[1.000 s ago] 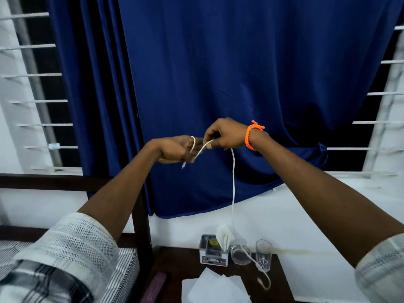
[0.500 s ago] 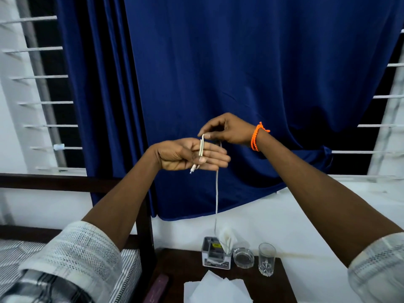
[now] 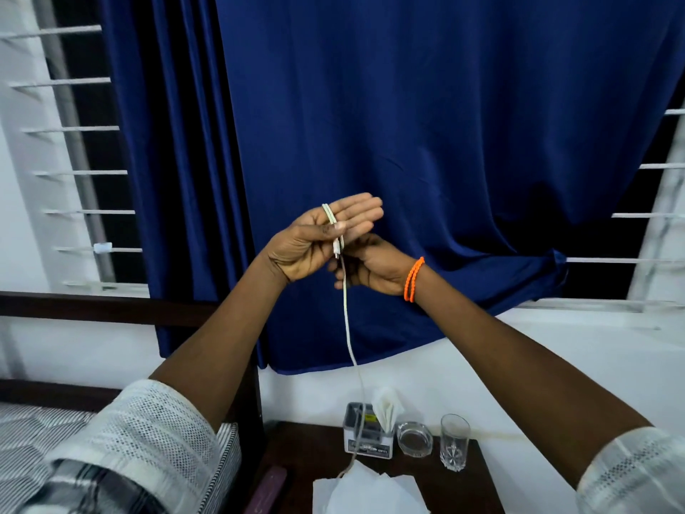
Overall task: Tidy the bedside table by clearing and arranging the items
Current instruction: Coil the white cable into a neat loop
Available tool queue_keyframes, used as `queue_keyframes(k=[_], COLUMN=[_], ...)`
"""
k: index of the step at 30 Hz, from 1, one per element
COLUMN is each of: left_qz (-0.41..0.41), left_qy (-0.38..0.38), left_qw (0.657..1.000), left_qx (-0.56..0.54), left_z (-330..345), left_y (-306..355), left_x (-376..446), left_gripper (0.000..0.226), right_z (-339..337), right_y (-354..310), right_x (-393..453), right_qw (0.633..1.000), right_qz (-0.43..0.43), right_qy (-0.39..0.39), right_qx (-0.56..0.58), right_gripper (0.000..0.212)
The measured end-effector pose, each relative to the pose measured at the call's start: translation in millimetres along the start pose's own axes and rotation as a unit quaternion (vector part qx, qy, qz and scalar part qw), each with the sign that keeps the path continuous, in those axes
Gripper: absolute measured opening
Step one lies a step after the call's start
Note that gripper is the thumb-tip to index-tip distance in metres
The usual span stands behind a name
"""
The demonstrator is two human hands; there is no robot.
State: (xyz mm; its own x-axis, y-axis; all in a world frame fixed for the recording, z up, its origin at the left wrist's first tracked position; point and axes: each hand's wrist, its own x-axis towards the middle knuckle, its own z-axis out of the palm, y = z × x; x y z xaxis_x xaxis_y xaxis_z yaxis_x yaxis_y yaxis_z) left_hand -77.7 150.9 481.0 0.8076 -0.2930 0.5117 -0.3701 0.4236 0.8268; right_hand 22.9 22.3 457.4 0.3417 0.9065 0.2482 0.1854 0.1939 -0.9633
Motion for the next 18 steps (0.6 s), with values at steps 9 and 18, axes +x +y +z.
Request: queue_keyframes(k=[9,18], left_qz=[0.012,-0.033], left_qy=[0.247,0.346], left_qw=[0.938,0.872], left_qx=[0.242,0.345], left_z=[-21,-34], left_y=[5,-10], left_x=[12,14], left_gripper=[0.067,0.066], right_z=[-16,-31], right_y=[-9,-38], right_x=[-8,-12], right_qw=[0.958,0.861], right_qz=[-0.025,-0.074], right_qy=[0.036,0.035], right_qx=[-0.285,-0.503], right_gripper=[0.025,0.009])
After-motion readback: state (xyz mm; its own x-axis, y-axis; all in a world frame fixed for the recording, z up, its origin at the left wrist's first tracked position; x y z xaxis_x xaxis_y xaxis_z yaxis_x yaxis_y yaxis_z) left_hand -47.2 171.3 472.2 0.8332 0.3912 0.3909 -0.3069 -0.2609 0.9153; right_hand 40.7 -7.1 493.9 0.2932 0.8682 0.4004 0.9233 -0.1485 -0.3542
